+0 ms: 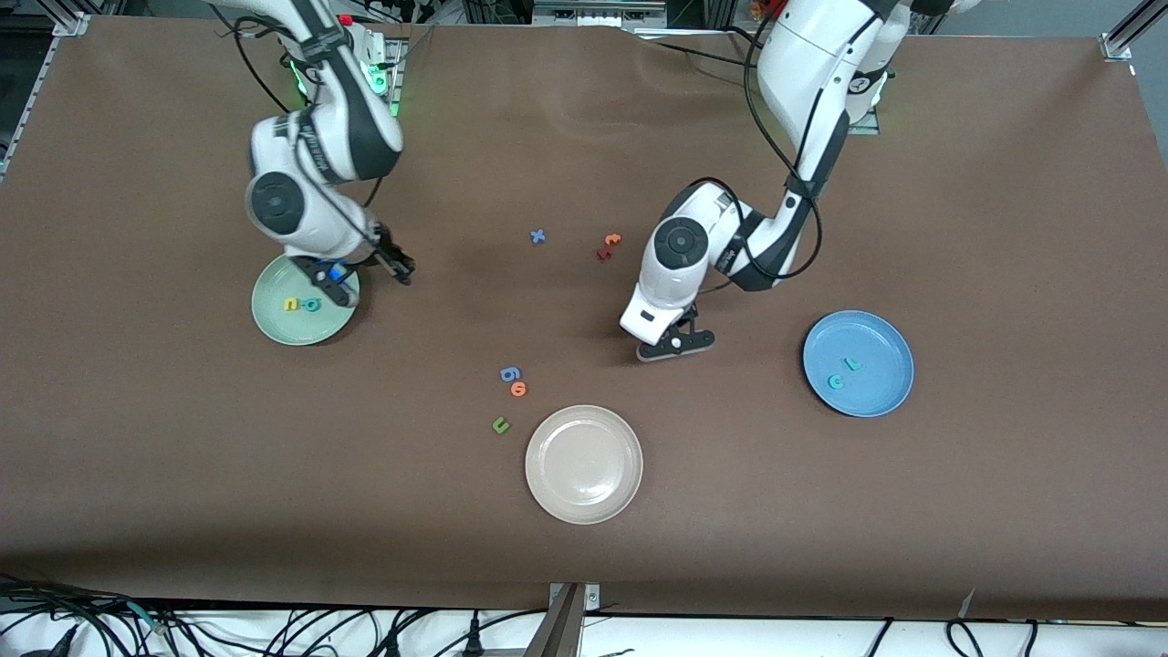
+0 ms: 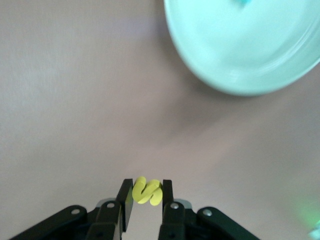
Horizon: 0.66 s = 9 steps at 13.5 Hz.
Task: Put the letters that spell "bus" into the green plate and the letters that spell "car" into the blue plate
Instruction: 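Place the s on the green plate while the left places the d on blue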
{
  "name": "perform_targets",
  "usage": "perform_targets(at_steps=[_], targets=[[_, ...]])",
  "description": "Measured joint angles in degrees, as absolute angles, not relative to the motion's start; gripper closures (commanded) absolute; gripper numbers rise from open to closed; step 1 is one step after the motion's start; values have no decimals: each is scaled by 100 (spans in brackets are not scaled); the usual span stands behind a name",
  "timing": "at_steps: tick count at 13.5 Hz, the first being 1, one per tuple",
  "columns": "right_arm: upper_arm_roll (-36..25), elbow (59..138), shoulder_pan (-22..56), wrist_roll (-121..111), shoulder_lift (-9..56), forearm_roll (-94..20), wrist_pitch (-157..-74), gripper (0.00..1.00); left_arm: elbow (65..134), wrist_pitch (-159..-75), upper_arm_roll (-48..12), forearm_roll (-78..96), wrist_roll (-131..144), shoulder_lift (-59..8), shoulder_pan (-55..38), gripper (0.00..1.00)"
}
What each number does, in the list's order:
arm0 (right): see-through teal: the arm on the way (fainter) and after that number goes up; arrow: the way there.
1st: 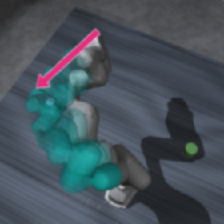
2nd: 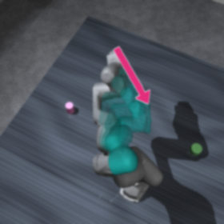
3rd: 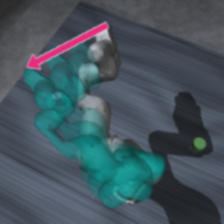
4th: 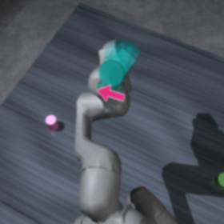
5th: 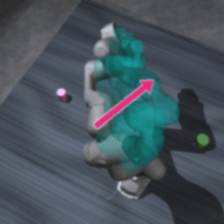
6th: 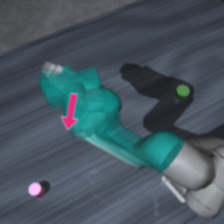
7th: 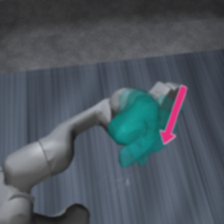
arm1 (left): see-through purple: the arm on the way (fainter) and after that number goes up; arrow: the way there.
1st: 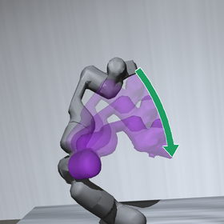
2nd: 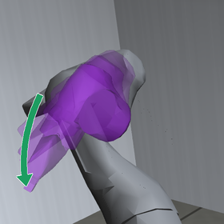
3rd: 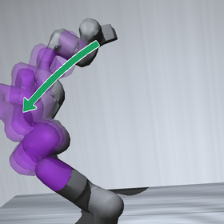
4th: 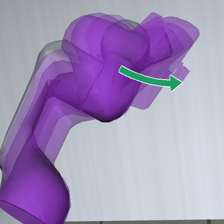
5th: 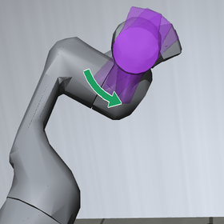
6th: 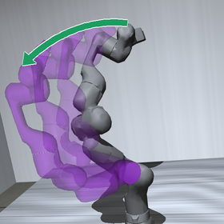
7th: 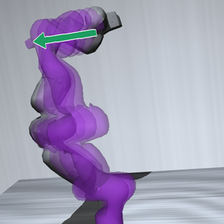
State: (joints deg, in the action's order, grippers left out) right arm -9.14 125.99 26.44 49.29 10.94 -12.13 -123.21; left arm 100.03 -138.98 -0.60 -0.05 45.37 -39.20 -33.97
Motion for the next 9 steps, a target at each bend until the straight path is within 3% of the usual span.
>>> perform_targets(at_steps=[5, 9], targets=[[-1978, 12577, 2616, 2889, 1377, -1212, -12257, 86, 9854, -12666, -3, -14, 2495, -3367, -2499, 87], [-2078, 12584, 2614, 2506, 1886, -1212, -12638, 81, 9862, -12143, 5, -15, 821, -3004, -1588, 86]])
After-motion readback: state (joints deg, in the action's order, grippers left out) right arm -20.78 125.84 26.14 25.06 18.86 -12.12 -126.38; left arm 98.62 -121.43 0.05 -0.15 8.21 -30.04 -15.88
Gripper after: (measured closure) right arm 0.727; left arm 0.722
